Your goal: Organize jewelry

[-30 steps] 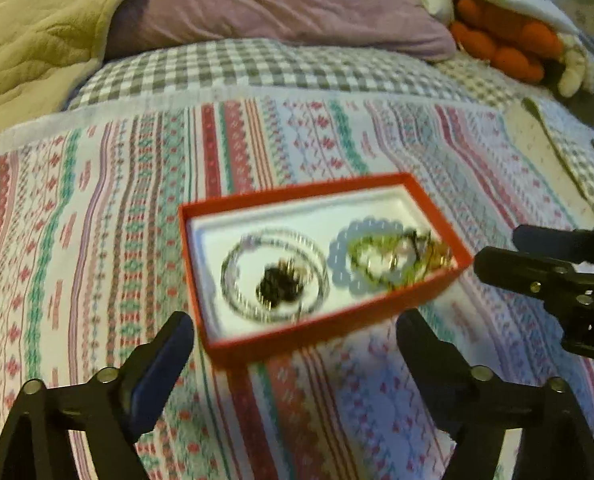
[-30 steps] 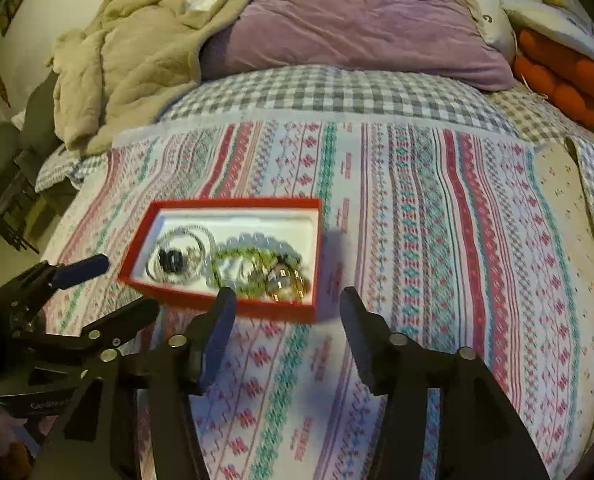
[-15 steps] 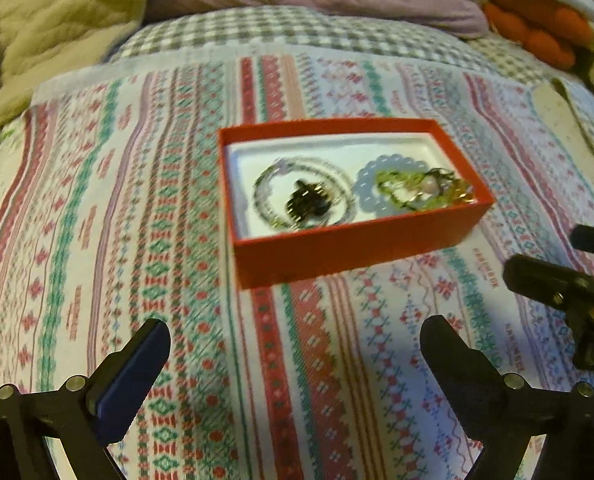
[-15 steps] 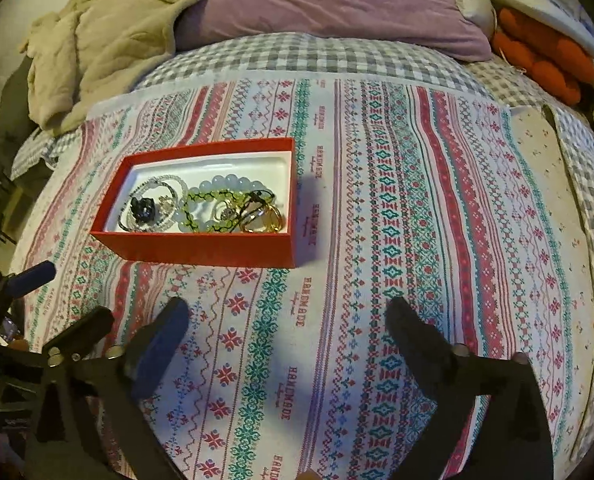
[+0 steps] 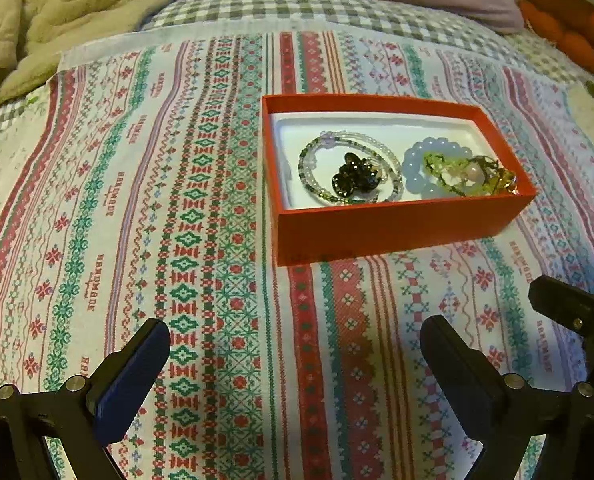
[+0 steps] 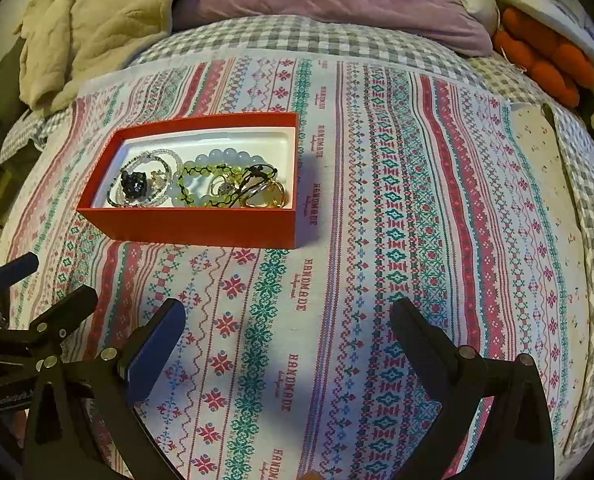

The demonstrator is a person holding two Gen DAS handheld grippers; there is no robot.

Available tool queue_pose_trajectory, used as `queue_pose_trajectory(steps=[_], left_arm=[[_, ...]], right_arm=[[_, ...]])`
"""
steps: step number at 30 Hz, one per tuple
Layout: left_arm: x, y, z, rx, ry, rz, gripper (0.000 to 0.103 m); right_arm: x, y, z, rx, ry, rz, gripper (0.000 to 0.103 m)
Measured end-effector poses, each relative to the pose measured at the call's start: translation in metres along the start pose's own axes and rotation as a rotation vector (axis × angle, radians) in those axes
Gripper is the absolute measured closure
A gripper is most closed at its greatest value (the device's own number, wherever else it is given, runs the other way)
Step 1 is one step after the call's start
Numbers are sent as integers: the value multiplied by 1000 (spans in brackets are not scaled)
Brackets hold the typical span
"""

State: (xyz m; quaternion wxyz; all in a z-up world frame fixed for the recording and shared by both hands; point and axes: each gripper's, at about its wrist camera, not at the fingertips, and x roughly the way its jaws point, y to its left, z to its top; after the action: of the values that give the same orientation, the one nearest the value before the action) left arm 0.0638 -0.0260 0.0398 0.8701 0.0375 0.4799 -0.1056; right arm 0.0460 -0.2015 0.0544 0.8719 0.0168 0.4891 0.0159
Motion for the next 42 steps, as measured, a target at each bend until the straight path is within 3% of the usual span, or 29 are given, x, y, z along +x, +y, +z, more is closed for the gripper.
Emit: queue_pose_trajectory(steps=[42], left_arm=[[-1, -6, -1, 29, 4, 6, 1]], right_arm=[[3, 1, -1, -4, 14, -12, 0]])
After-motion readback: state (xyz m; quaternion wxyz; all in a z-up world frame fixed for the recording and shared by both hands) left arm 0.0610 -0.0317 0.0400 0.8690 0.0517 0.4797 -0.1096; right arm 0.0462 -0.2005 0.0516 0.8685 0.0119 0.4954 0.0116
